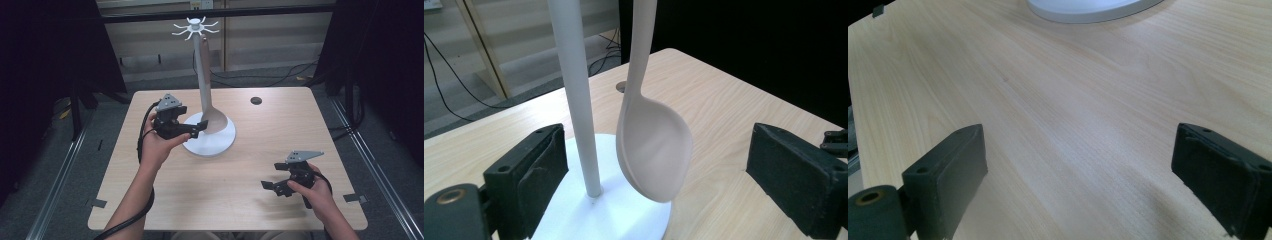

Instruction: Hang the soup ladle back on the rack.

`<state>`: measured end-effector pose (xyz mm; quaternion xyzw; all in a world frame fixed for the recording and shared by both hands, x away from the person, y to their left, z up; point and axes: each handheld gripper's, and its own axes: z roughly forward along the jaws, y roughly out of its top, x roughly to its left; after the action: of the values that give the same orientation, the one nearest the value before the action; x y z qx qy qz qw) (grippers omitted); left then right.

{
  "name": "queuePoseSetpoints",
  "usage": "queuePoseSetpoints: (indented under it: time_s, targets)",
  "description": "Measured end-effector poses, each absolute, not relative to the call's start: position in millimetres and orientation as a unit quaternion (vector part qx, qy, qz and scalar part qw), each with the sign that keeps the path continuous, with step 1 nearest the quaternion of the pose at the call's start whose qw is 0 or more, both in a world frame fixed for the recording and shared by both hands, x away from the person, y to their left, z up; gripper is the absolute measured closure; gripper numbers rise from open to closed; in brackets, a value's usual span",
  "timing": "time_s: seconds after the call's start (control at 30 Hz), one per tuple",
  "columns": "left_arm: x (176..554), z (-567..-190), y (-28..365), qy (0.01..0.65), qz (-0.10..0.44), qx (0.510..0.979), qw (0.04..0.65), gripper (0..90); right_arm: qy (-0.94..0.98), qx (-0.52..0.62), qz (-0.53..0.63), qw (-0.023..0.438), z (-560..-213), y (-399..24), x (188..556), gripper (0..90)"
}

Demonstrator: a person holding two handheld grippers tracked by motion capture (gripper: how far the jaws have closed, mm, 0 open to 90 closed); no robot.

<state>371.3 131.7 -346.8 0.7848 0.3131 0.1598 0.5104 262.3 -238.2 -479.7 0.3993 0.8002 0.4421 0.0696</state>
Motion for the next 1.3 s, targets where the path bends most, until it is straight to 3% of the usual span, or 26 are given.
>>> queuePoseSetpoints:
  time_s: [1.3]
  targets:
    - [349.8, -411.9, 143.5, 0.329, 0.126, 0.788, 0.505, 5.6, 0.805, 0.397, 0.435, 0.073, -480.3, -237.5, 262.7, 7.2]
